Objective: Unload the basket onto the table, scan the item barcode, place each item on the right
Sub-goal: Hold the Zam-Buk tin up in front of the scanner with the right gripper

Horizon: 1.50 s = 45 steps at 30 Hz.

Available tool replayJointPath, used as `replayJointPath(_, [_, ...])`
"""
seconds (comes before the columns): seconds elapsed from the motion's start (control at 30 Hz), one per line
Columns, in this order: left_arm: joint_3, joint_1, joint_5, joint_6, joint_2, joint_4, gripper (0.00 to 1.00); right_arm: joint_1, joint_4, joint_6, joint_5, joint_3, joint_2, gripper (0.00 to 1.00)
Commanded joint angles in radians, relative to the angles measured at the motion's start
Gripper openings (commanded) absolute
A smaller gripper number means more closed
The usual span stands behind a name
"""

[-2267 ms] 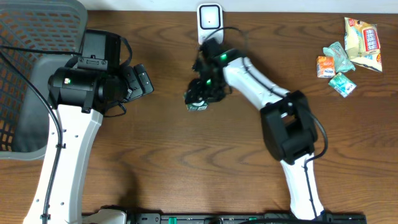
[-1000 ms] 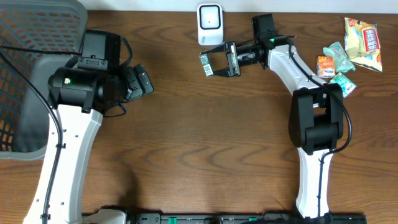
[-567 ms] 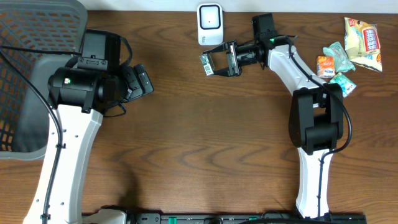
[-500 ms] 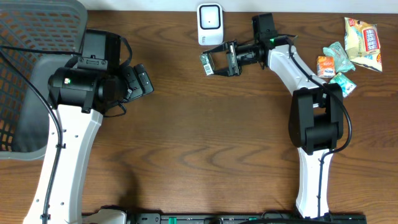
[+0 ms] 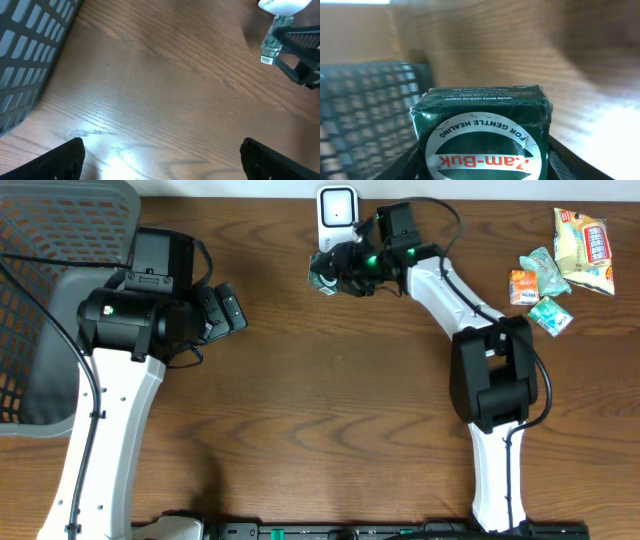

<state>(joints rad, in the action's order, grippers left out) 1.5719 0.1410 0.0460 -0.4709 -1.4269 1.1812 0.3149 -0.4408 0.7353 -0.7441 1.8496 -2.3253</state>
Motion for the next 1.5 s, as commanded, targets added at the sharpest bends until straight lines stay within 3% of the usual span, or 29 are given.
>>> replayJointPath(0.0, [0.010,-0.002,-0.010,0.006,0.005,0.004,0.98,0.024,-0.060,-0.243,0.301,0.040,0.067,0.31])
replayJointPath(0.13, [0.010,-0.002,-0.010,0.006,0.005,0.005,0.98,0.072,-0.132,-0.413,0.605,0.141,0.077,0.45])
replayJointPath(0.17, [0.010,-0.002,-0.010,0.006,0.005,0.004,0.98,0.109,-0.117,-0.475,0.756,0.166,0.077,0.47])
replayJointPath(0.37, [0.010,-0.002,-0.010,0.006,0.005,0.004,0.98,0.169,0.069,-0.526,1.122,0.168,0.074,0.48])
replayJointPath(0.47, [0.010,-0.002,-0.010,0.006,0.005,0.004,0.98,0.166,0.232,-0.585,1.131,0.168,0.062,0.50])
replayJointPath(0.93, [0.010,-0.002,-0.010,0.006,0.005,0.004,0.98,0.135,0.638,-0.585,1.125,0.168,-0.118,0.53])
replayJointPath(1.2, [0.010,-0.002,-0.010,0.006,0.005,0.004,0.98,0.120,0.693,-0.538,1.064,0.168,-0.170,0.55])
replayJointPath(1.47, [0.010,-0.002,-0.010,0.006,0.005,0.004,0.98,0.108,0.615,-0.537,1.064,0.168,-0.176,0.53])
